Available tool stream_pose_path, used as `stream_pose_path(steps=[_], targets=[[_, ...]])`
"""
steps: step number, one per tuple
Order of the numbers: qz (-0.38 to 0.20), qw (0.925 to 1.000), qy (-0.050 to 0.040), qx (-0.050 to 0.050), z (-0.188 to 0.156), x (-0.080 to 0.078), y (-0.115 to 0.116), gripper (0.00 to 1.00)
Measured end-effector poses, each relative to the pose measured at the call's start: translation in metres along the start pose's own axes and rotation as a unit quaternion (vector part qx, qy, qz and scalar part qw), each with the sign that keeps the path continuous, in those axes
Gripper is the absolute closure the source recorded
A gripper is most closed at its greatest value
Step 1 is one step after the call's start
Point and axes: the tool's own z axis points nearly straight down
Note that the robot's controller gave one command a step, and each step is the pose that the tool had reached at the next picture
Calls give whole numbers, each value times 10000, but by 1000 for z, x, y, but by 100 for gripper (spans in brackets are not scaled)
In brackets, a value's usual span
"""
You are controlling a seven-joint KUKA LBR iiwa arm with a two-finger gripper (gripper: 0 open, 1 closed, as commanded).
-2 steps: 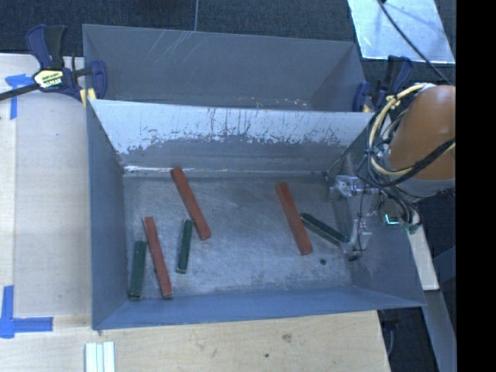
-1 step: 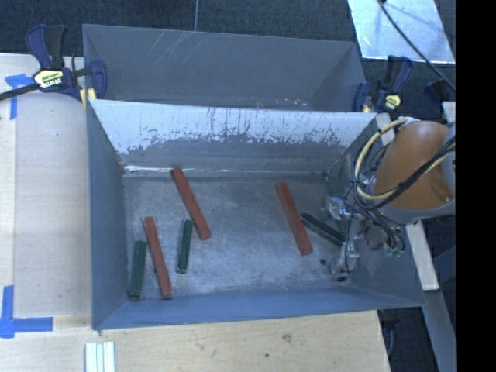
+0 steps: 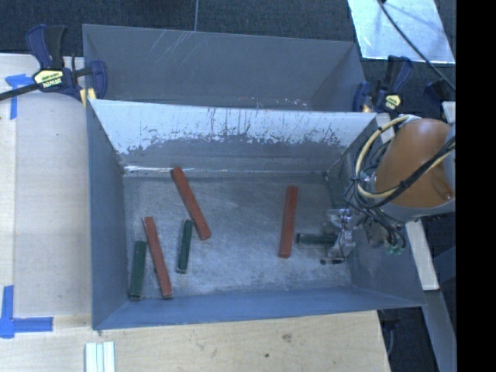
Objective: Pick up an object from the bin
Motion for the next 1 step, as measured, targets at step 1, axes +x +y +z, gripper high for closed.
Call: stream_pose_path(steps=[1], targets=[[-17,10000,-52,4,-264,-3,27,100]])
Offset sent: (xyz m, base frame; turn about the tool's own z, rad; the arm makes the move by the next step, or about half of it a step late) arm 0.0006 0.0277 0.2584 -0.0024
